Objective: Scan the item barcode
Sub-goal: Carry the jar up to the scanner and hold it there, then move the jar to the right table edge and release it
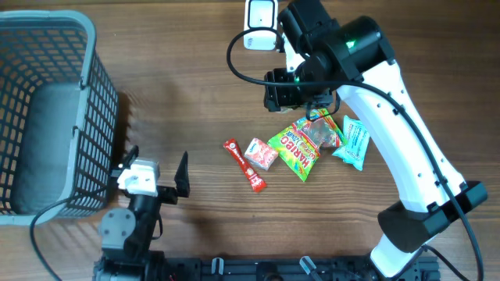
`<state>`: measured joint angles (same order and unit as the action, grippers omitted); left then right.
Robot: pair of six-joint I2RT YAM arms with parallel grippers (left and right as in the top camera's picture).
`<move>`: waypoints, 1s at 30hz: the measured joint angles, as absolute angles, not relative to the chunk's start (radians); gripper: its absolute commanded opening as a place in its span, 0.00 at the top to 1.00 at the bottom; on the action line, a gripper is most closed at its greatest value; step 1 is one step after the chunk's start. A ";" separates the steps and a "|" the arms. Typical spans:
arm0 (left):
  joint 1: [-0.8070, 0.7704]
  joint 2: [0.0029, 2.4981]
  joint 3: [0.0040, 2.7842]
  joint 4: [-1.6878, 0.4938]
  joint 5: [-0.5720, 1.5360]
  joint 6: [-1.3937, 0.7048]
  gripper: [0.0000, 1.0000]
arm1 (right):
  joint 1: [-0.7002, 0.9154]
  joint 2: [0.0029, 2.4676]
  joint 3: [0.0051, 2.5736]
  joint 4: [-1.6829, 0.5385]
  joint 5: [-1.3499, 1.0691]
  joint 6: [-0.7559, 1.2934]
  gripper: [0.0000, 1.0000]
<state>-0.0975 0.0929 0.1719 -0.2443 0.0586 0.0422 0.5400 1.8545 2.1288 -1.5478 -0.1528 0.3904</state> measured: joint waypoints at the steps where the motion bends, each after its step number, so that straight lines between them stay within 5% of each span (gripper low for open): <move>1: -0.097 0.093 0.150 -0.243 0.059 0.035 0.00 | 0.540 1.855 2.129 -1.539 -0.153 0.391 0.46; 5: -0.097 0.093 0.126 -0.297 0.059 0.028 0.00 | 0.540 1.855 2.129 -1.497 -0.148 0.390 0.47; 13: -0.097 0.093 0.124 -0.384 0.059 0.023 0.00 | 0.538 1.866 2.129 -0.998 0.208 0.334 0.48; 23: -0.097 0.093 0.123 -0.387 0.059 0.023 0.00 | 0.522 2.320 2.129 -0.233 0.408 0.125 0.48; 30: -0.097 0.094 0.123 -0.387 0.062 0.023 0.00 | 0.457 2.521 2.129 -0.002 0.428 0.125 0.47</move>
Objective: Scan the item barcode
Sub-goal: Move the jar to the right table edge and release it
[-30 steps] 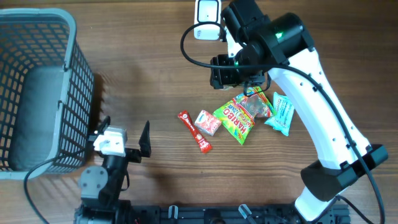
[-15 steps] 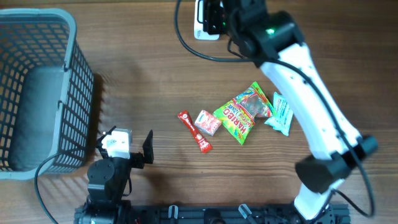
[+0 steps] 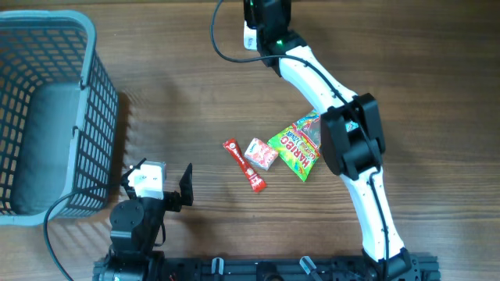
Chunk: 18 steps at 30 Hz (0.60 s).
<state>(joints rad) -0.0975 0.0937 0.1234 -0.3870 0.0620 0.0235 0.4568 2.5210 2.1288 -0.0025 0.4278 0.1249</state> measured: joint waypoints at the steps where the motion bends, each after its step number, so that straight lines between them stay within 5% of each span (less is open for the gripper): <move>1: -0.097 0.094 0.123 -0.387 0.062 0.023 0.00 | 0.456 2.542 2.129 0.012 0.427 0.125 0.47; 11: -0.097 0.094 0.123 -0.387 0.062 0.023 0.00 | 0.454 2.535 2.129 -0.075 0.476 0.110 0.43; 18: -0.097 0.094 0.123 -0.386 0.062 0.023 0.00 | 0.314 2.209 2.134 -0.553 0.632 0.218 0.43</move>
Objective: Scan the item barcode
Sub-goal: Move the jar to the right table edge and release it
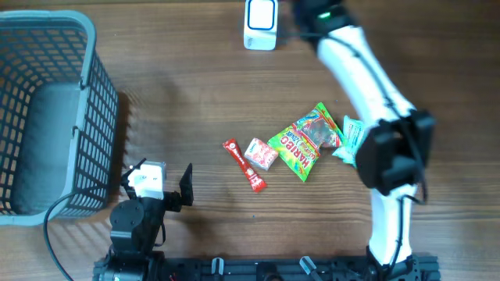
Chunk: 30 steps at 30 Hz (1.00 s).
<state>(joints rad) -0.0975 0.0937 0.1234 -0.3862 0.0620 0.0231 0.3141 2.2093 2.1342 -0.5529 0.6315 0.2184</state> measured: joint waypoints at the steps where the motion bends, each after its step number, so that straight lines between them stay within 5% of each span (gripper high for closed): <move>1: -0.097 0.093 0.123 -0.387 0.062 0.023 0.00 | 0.277 2.194 2.141 -0.604 0.660 0.260 0.43; 5: -0.097 0.094 0.123 -0.386 0.062 0.023 0.00 | 0.091 2.196 2.136 -0.932 0.734 0.627 0.43; 12: -0.097 0.094 0.123 -0.386 0.062 0.023 0.00 | -0.212 2.241 2.136 -1.134 0.549 1.169 0.43; 21: -0.097 0.094 0.123 -0.386 0.062 0.023 0.00 | -0.289 2.321 2.119 -1.218 0.368 1.391 0.43; 30: -0.097 0.094 0.123 -0.386 0.062 0.023 0.00 | -0.128 2.324 2.115 -1.198 0.329 1.425 0.43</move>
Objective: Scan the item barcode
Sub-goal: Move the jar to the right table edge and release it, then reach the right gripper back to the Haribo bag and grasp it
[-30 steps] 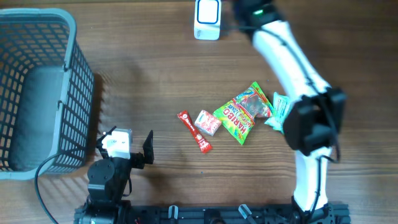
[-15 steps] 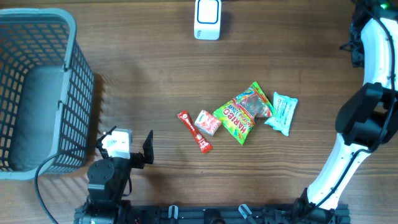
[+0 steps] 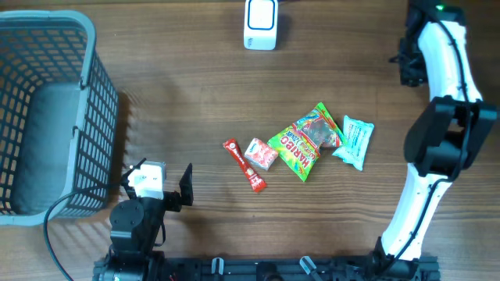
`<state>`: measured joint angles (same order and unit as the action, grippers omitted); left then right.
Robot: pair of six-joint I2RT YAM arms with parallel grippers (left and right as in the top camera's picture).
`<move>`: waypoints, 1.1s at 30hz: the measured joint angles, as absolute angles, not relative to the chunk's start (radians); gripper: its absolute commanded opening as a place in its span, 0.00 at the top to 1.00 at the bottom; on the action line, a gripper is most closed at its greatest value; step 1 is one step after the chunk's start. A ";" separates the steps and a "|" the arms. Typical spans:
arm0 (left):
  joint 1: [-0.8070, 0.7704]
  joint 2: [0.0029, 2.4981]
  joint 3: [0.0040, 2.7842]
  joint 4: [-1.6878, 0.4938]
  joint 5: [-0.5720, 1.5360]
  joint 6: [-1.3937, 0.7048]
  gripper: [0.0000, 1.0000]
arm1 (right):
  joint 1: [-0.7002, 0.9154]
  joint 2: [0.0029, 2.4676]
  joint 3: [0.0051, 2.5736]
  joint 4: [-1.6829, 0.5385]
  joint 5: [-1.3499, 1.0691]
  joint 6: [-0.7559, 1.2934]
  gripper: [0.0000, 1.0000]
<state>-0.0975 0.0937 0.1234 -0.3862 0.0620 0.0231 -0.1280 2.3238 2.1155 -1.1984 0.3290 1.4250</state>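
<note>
A white barcode scanner (image 3: 259, 23) stands at the table's far edge. Mid-table lie a red stick packet (image 3: 244, 165), a small pink-and-white packet (image 3: 261, 154), a green Haribo bag (image 3: 305, 142) and a teal packet (image 3: 354, 142), close together. My right arm reaches along the right side; its dark gripper (image 3: 405, 66) is far right of the scanner, well away from the items, and its fingers cannot be made out. My left gripper (image 3: 158, 181) rests open at the near left, holding nothing.
A large grey mesh basket (image 3: 86, 117) fills the left side, right beside the left arm. The wooden table (image 3: 180, 94) runs between the basket and the items.
My right arm has swung from just right of the scanner at the far edge out to the far right side. The items, the scanner and the left arm are unchanged.
My right gripper first hovered over the Haribo bag's far end. Then it was at the scanner, then just right of it, and now at the far right. All the packets lie where they did. The left arm shifted slightly after the first moment.
</note>
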 measured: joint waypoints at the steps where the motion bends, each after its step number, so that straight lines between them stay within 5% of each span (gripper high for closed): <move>1: -0.097 0.094 0.123 -0.386 0.062 0.023 0.00 | -0.115 2.324 2.115 -1.197 0.323 1.435 0.43; 9: -0.097 0.094 0.123 -0.386 0.062 0.023 0.00 | -0.137 2.324 2.115 -1.129 0.319 1.448 0.35; 16: -0.097 0.094 0.123 -0.386 0.062 0.023 0.00 | -0.383 2.365 2.115 -1.061 0.262 1.359 0.35; 25: -0.097 0.094 0.123 -0.386 0.062 0.023 0.00 | -0.613 2.403 2.115 -1.001 0.189 1.141 0.21; 27: -0.097 0.094 0.123 -0.386 0.062 0.023 0.00 | -0.675 2.415 2.115 -0.964 0.179 1.065 0.00; 33: -0.097 0.094 0.123 -0.386 0.062 0.023 0.00 | -0.725 2.408 2.115 -0.934 0.128 0.813 0.00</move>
<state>-0.0975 0.0937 0.1230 -0.3862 0.0620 0.0231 -0.7250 2.4081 2.1155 -0.9340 0.1276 0.8131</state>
